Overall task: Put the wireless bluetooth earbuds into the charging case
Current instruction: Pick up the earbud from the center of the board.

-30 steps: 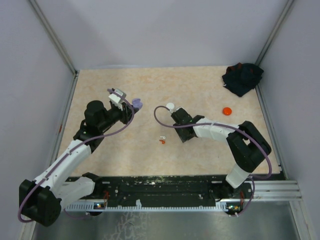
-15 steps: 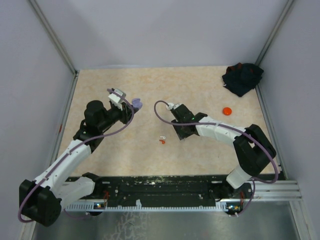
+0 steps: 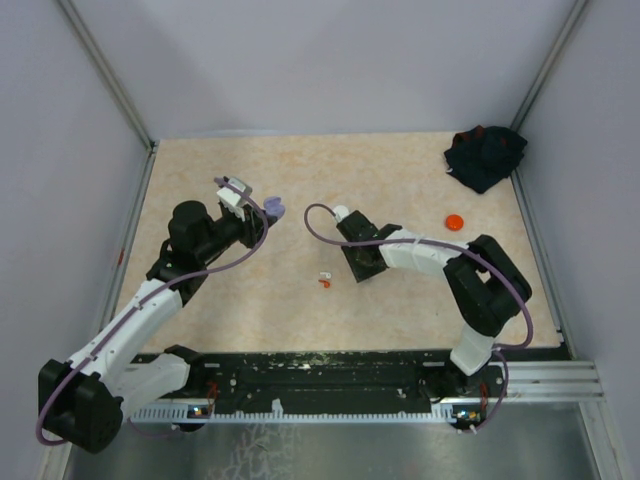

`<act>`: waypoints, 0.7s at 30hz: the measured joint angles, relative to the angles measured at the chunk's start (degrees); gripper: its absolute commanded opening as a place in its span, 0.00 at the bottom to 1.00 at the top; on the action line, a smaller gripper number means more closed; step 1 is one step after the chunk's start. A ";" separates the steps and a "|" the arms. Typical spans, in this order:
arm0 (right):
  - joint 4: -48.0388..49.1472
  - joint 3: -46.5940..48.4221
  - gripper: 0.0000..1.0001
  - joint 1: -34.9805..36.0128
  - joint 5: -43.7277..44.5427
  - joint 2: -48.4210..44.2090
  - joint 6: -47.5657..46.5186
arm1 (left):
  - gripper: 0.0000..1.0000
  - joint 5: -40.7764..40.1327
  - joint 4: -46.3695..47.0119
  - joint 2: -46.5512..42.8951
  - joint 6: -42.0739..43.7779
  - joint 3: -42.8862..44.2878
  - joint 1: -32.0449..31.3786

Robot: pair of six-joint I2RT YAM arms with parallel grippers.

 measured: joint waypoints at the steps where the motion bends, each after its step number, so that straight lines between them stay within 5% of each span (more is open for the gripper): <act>1: -0.02 0.02 0.33 -0.04 -0.09 0.20 0.07 | 0.01 0.02 0.00 0.00 -0.02 0.00 0.02; 21: 1.07 0.48 0.23 -1.29 -1.55 1.03 0.22 | 0.01 0.81 0.09 0.00 -0.22 0.00 0.35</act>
